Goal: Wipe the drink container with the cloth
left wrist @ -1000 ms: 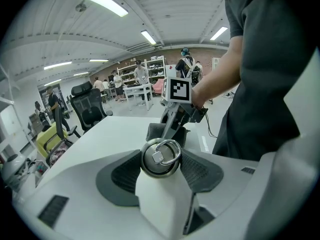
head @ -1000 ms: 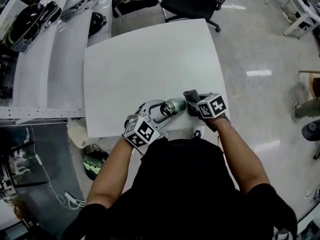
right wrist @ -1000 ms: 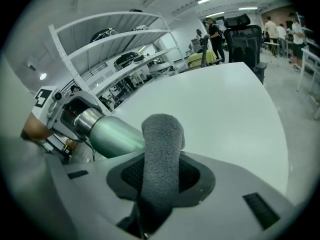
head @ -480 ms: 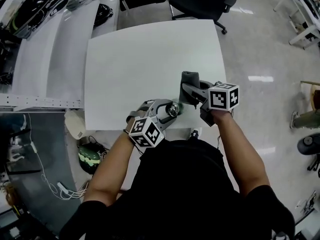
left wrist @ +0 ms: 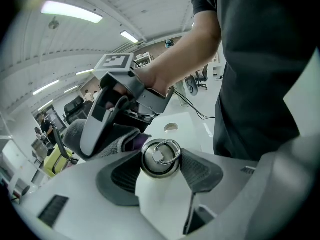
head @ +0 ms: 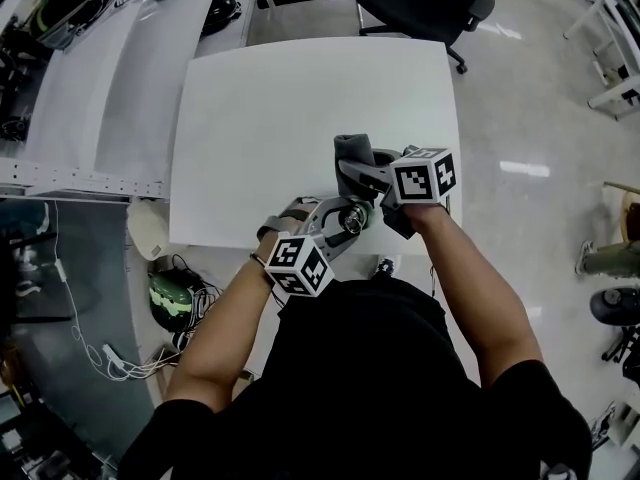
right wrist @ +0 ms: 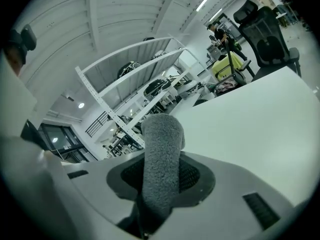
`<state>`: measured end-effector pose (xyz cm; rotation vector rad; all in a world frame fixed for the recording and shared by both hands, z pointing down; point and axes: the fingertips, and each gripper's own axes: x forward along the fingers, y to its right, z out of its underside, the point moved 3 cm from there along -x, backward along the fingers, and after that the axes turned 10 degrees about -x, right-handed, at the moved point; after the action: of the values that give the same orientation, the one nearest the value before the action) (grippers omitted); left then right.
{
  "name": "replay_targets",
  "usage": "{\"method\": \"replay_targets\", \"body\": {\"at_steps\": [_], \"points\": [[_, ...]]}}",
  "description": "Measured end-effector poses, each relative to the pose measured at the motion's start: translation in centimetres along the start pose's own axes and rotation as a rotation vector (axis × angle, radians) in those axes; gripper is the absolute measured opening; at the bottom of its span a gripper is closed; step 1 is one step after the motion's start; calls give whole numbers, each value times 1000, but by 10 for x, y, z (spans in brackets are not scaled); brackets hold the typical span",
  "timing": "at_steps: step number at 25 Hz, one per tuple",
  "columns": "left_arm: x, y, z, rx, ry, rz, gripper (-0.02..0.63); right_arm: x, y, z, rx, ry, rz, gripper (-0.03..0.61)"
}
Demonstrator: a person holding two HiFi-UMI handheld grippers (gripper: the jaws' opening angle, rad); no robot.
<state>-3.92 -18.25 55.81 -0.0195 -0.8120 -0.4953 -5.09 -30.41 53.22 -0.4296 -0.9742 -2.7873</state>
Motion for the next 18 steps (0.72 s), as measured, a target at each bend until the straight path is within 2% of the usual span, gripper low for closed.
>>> {"method": "replay_targets", "body": {"at_steps": [5,11,18], "points": [[0,2,0,14,-4,-10,255,7,2,8,-42,-43,15,112],[-1,7,0,26,0,-17,255,18,-5,21,-169,-120,40,112],[-2,7,0,49,-6,-19,253,32,-8,31,-313,-198,0,112]]}}
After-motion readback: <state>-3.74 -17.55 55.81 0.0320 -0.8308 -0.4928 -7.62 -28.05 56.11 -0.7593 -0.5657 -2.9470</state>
